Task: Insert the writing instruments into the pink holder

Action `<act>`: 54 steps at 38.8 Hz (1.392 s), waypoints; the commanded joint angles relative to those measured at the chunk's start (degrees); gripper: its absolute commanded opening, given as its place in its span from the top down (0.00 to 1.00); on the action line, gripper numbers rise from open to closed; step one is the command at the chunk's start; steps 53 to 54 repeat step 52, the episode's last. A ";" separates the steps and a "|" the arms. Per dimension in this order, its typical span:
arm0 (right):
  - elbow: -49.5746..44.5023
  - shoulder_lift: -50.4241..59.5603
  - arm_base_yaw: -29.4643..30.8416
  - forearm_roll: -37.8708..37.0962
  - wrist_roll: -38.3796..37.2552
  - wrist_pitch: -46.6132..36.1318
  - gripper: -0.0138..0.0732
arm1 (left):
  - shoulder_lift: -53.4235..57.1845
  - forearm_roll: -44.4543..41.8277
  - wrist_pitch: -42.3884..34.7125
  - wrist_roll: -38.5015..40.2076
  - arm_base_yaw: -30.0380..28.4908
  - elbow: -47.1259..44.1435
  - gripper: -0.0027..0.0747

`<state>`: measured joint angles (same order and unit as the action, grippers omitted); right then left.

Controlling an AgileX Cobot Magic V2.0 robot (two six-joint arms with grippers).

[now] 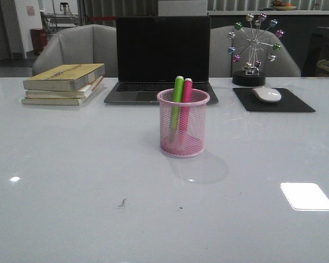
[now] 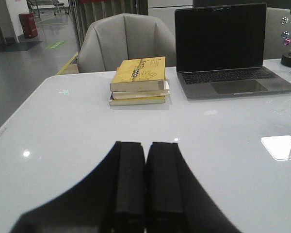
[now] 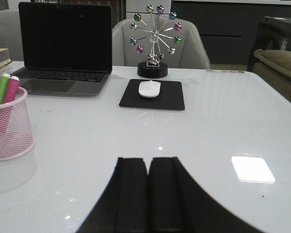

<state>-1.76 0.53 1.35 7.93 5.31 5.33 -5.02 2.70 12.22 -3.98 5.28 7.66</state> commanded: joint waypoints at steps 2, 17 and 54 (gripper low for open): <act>0.34 1.11 -0.08 -0.43 0.27 -4.46 0.78 | 3.28 0.63 -5.84 0.45 -0.17 -1.99 0.84; 0.34 1.11 -0.08 -0.43 0.27 -4.46 0.78 | 6.58 0.63 -11.83 0.45 -0.17 -8.74 0.84; 0.34 1.11 -0.08 -0.43 0.27 -4.46 0.78 | 6.48 0.63 -11.83 0.45 -0.17 -8.74 0.84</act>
